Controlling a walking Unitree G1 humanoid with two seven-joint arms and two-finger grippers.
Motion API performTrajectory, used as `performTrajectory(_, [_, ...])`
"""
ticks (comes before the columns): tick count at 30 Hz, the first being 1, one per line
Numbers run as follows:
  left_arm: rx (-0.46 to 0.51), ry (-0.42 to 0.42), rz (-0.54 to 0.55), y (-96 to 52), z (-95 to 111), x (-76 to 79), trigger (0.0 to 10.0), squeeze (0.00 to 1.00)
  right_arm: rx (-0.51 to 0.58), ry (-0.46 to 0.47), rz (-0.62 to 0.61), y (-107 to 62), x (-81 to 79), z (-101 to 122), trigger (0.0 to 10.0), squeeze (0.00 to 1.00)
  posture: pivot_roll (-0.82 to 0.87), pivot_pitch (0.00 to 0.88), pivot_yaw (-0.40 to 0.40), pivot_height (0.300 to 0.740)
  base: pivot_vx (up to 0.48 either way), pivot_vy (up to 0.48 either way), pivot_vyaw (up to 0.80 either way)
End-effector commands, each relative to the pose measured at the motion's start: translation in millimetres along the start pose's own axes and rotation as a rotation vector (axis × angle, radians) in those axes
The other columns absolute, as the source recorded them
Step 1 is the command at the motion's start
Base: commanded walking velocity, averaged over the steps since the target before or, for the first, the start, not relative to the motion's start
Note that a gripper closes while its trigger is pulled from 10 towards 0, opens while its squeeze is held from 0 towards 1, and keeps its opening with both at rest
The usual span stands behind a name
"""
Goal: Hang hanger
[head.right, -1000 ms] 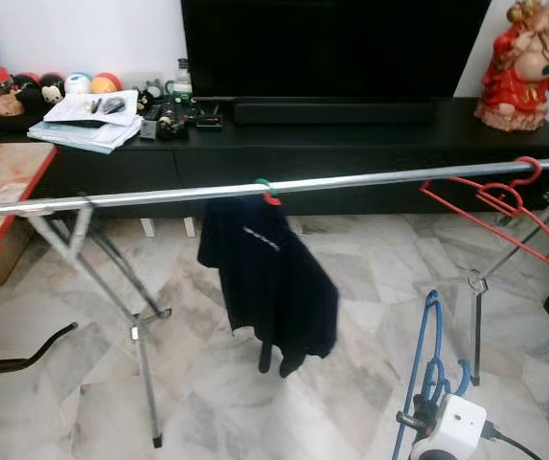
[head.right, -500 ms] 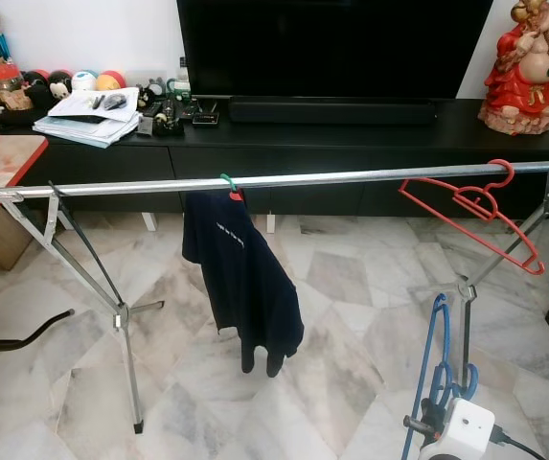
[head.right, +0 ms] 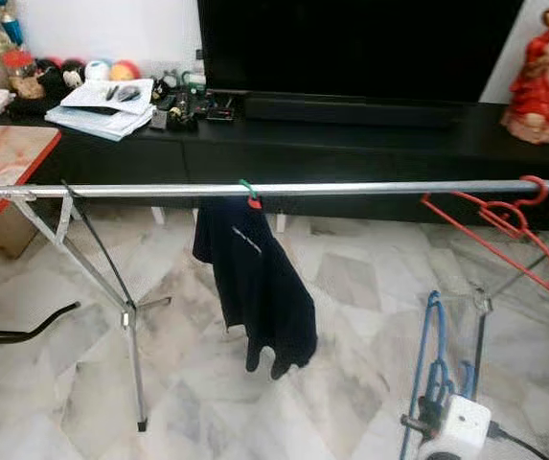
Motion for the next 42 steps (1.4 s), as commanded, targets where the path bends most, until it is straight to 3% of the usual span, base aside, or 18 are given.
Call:
performTrajectory(1, [-0.007,0.005,-0.010,0.2,-2.0,3.4,10.0,0.00,0.009,-0.011,-0.025,-3.1,9.2,1.7,10.0,0.00,-0.06,0.084,-0.010,0.740,0.382,0.000,0.48])
performTrajectory(11, [-0.008,0.018,-0.017,0.1,-2.2,3.2,10.0,0.00,0.019,-0.016,-0.014,-3.4,7.7,1.8,10.0,0.00,-0.08,0.071,0.000,0.740,0.377,0.000,0.00])
performTrajectory(21, [0.008,0.031,-0.028,0.6,3.4,3.2,10.0,0.00,0.080,-0.074,0.054,0.3,1.3,11.6,10.0,0.00,-0.08,0.064,0.010,0.740,0.000,0.000,0.00])
performTrajectory(31, [0.007,0.047,-0.033,0.8,4.2,3.7,10.0,0.00,0.155,-0.070,0.097,2.9,-3.8,20.2,10.0,0.00,-0.06,0.057,0.013,0.740,0.000,0.000,0.00])
performTrajectory(42, [0.008,0.037,-0.030,0.5,2.6,3.9,10.0,0.00,0.064,-0.111,0.101,5.2,0.0,11.6,10.0,0.00,-0.06,0.069,0.000,0.740,0.000,0.000,0.00])
Point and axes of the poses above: a point about 5 cm out from each wrist's last joint towards the gripper, its own y axis pointing out of the wrist towards the gripper, its own z axis along the axis of the wrist's last joint, x = y × z, the point moved 2 cm from there along y, pointing out of the wrist towards the gripper, and after that the axes turned 5 degrees about y, right-handed, at the moved point
